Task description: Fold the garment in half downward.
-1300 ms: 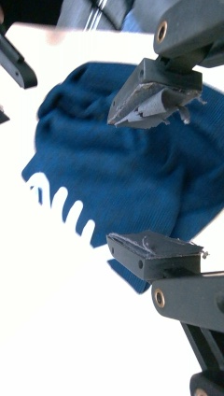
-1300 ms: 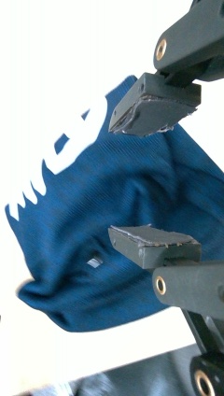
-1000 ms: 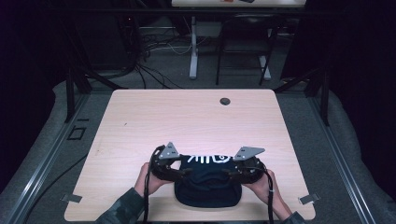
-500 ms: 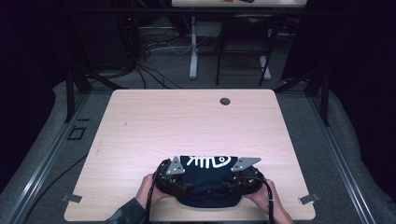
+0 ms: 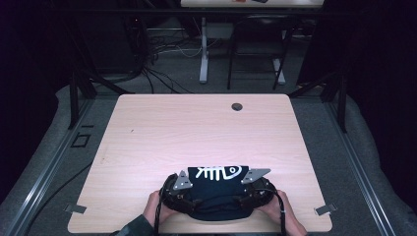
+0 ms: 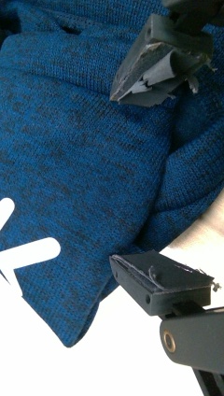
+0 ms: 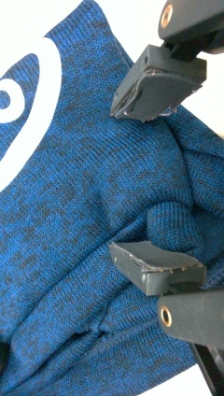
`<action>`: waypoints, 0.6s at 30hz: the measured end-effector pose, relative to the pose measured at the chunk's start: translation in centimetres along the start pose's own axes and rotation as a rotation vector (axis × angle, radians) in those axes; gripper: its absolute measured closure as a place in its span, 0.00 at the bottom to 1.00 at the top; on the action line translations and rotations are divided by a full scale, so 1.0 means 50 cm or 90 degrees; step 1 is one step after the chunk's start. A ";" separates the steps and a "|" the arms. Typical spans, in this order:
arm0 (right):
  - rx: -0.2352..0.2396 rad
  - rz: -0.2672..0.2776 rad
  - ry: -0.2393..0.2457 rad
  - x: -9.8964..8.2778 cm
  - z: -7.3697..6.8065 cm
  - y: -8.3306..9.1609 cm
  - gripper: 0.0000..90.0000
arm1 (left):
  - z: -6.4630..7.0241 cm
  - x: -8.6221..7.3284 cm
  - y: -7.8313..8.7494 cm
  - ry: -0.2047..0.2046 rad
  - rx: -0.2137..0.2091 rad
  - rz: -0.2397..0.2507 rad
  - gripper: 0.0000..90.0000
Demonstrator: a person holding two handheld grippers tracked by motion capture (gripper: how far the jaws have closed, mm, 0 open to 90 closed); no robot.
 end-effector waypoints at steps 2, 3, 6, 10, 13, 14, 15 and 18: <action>0.006 0.007 -0.007 0.000 0.002 -0.003 0.31 | -0.002 -0.001 -0.003 0.006 -0.002 0.002 0.20; 0.006 0.003 -0.007 -0.001 0.004 -0.004 0.30 | -0.003 -0.002 -0.004 0.006 -0.002 0.004 0.20; 0.007 0.012 -0.011 -0.002 0.005 -0.006 0.30 | -0.005 -0.003 -0.005 0.005 -0.005 0.002 0.20; 0.002 0.011 -0.013 -0.004 0.005 -0.005 0.29 | -0.005 -0.003 -0.004 0.006 -0.005 0.003 0.20; -0.002 0.010 -0.025 -0.005 0.007 -0.007 0.24 | -0.006 -0.001 -0.003 0.011 -0.006 0.004 0.19; -0.001 0.009 -0.029 -0.005 0.009 -0.007 0.23 | -0.006 -0.001 -0.002 0.014 -0.007 0.004 0.19; 0.001 0.013 -0.035 -0.005 0.009 -0.008 0.22 | -0.008 0.000 -0.002 0.013 -0.005 0.007 0.18; -0.008 0.005 -0.031 -0.003 0.010 -0.005 0.20 | -0.008 0.004 0.003 0.012 -0.005 0.009 0.17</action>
Point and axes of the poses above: each handheld gripper's, and its own axes: y roughly backward along the jaws, x roughly out of its top, z roughly to its right, the point moved 7 cm from there along -y, roughly forward along the jaws, and after that the axes turned 2 degrees about x, right-handed, at the moved point
